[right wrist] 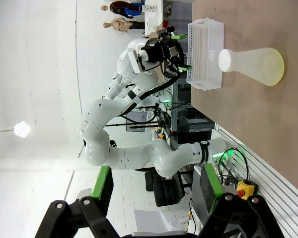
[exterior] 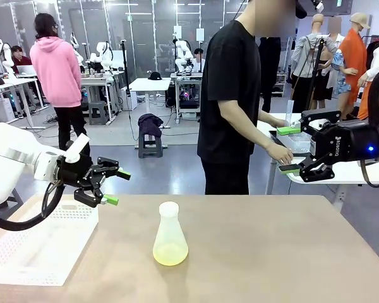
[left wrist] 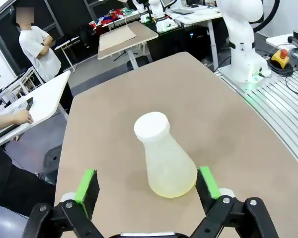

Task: Prepare the solutions needed for the experiment.
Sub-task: When the human places the Big flask in the center of the table, pick up the Big flask and place it in the left Organizing basket.

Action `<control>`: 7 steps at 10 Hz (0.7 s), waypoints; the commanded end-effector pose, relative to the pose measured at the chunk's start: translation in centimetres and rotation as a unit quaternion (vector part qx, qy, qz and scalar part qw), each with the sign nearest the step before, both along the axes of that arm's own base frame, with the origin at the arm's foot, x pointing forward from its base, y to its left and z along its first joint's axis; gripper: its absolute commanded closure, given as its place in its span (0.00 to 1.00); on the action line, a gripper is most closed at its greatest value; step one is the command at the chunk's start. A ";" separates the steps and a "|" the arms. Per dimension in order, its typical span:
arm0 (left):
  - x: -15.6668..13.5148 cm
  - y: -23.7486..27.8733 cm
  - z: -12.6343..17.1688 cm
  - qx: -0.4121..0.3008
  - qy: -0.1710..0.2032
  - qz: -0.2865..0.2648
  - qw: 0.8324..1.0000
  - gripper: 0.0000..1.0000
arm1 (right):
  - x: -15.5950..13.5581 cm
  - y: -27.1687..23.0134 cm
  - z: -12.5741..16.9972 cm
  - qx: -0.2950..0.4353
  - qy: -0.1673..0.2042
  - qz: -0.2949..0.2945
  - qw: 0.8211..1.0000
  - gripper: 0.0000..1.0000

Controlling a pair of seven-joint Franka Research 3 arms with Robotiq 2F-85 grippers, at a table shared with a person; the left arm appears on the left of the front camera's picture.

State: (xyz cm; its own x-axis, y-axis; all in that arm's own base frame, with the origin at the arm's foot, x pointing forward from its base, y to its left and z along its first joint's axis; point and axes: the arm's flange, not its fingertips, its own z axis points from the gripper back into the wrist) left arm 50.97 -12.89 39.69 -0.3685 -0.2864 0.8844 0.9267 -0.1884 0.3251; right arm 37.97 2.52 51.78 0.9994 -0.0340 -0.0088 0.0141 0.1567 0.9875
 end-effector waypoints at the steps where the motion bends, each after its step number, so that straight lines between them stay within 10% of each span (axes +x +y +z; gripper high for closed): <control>1: 0.0 0.0 -0.1 0.000 -0.005 -0.002 1.000 0.00 | -0.1 0.0 0.1 0.002 -0.003 0.000 1.000 0.11; 7: 3.2 -7.2 -6.2 0.025 0.040 -0.100 0.994 0.00 | -0.1 0.0 0.1 0.002 -0.003 0.000 1.000 0.11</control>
State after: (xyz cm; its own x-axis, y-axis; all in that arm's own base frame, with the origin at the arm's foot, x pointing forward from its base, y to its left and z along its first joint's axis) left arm 52.82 -19.79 33.26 -0.3636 -0.2560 0.8957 0.8958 -0.3599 0.2608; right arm 37.97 2.53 51.79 0.9994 -0.0337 -0.0086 0.0138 0.1571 0.9875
